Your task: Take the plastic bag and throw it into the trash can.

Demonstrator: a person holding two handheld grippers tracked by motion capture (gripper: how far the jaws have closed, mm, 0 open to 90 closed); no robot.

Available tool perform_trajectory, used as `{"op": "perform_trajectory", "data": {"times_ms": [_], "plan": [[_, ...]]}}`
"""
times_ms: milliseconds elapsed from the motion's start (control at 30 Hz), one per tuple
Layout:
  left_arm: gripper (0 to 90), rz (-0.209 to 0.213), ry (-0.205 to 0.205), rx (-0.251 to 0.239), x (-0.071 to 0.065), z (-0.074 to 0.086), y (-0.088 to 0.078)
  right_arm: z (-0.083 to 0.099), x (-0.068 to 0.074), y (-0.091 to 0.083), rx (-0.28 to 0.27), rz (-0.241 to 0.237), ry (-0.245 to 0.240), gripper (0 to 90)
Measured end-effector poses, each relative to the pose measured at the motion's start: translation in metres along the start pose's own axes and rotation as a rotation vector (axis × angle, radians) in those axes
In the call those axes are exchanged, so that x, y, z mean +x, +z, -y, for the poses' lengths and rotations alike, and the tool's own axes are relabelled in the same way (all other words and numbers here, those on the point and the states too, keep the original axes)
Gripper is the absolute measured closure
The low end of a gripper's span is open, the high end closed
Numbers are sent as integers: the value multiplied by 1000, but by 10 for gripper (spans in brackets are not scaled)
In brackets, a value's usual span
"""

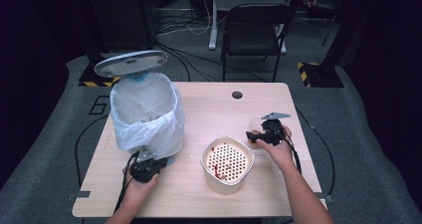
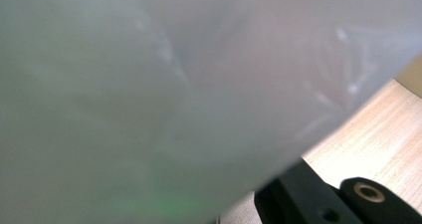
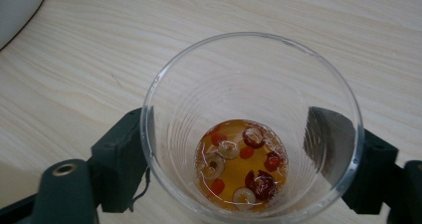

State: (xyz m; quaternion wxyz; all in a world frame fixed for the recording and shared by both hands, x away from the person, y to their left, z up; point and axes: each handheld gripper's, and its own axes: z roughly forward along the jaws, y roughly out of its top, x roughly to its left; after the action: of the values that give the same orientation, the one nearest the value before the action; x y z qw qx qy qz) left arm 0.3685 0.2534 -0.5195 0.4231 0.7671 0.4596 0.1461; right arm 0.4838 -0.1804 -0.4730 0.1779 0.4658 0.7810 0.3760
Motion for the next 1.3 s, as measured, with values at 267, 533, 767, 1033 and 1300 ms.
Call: {"op": "perform_trajectory", "data": {"times_ms": [267,533,767,1033,1300], "plan": [[900,0,1,1,0,0,0,2,0,6,7,9,-21,241],[900,0,1,2,0,0,0,7,-2,8,-2,0,9,301],[900,0,1,0,0,0,0,7,-2,7,-8,-6,-20,347],[900,0,0,0,0,0,0,6,0,4,13,-23,-58,400],[900,0,0,0,0,0,0,0,0,-6,4,-68,-78,433]]}}
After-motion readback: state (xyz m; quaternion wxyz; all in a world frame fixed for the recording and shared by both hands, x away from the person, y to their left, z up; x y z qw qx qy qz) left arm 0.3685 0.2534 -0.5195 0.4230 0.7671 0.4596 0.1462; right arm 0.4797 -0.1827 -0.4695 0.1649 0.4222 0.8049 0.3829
